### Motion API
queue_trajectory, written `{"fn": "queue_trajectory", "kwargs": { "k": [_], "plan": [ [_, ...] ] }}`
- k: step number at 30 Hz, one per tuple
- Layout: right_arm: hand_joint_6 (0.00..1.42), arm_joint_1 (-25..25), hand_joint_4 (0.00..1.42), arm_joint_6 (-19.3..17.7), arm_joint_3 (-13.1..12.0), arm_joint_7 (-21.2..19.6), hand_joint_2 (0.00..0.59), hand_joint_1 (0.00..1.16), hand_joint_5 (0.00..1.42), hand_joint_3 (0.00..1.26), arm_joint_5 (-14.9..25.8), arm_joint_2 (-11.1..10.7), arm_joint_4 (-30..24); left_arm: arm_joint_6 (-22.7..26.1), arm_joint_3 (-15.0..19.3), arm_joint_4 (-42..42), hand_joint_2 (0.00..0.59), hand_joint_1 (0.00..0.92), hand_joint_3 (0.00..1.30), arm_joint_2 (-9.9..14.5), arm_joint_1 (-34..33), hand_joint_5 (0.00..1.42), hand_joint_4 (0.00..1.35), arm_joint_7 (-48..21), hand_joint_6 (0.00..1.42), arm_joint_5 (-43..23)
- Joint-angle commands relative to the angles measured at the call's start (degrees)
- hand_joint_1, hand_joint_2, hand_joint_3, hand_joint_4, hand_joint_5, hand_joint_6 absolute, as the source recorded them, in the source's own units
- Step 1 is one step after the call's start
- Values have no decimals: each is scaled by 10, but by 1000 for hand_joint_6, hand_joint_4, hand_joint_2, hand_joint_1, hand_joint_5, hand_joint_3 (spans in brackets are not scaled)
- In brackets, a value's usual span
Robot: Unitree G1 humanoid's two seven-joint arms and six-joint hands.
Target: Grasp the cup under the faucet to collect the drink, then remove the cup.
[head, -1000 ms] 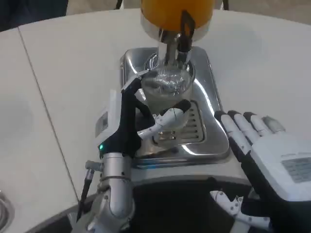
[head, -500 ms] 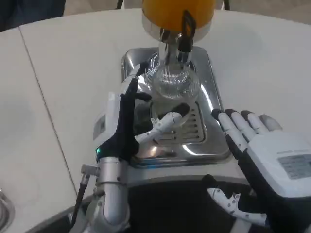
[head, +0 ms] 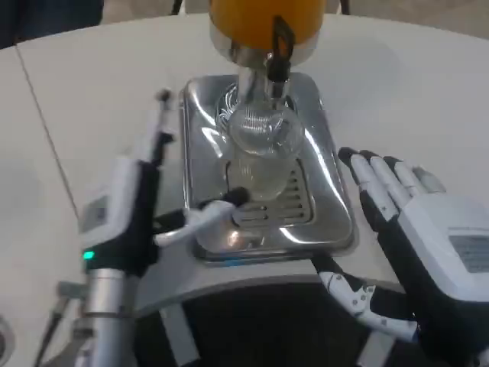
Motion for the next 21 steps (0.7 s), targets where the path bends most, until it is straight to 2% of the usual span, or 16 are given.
{"fn": "queue_trajectory", "kwargs": {
  "k": [1, 3, 6, 7, 10, 13, 17, 21],
  "plan": [
    [0, -15, 0, 4, 4, -29, 437, 362, 0, 0, 18, 7, 20, 29, 24, -86, 40, 222, 0, 39, 57, 208, 0, -13, 207, 29],
    [0, -26, 0, 9, 4, -36, 437, 361, 0, 0, 28, 13, 31, 52, 36, -125, 55, 197, 0, 59, 82, 169, 0, -27, 182, 45],
    [0, -46, 0, 28, -2, -46, 436, 361, 0, 0, 52, 27, 45, 102, 43, -177, 82, 15, 0, 76, 109, 59, 0, -60, 86, 70],
    [0, -53, 0, 38, -4, -48, 435, 362, 0, 0, 60, 34, 49, 118, 45, -193, 90, 3, 0, 81, 117, 14, 0, -73, 52, 80],
    [0, -83, 0, 56, -8, -56, 436, 367, 0, 0, 84, 44, 58, 172, 48, -270, 111, 0, 0, 104, 163, 0, 0, -126, 1, 131],
    [0, -132, 0, 92, -13, -66, 439, 371, 0, 0, 123, 72, 78, 200, 49, -343, 115, 0, 0, 119, 216, 0, 0, -158, 0, 177],
    [1, -191, 0, 129, -9, -77, 453, 386, 0, 0, 151, 86, 108, 215, 58, -424, 121, 0, 0, 118, 292, 0, 0, -181, 0, 209],
    [1, -254, 0, 162, -7, -83, 442, 410, 0, 0, 190, 93, 139, 233, 60, -474, 104, 0, 0, 100, 347, 0, 0, -193, 0, 233]
  ]
}}
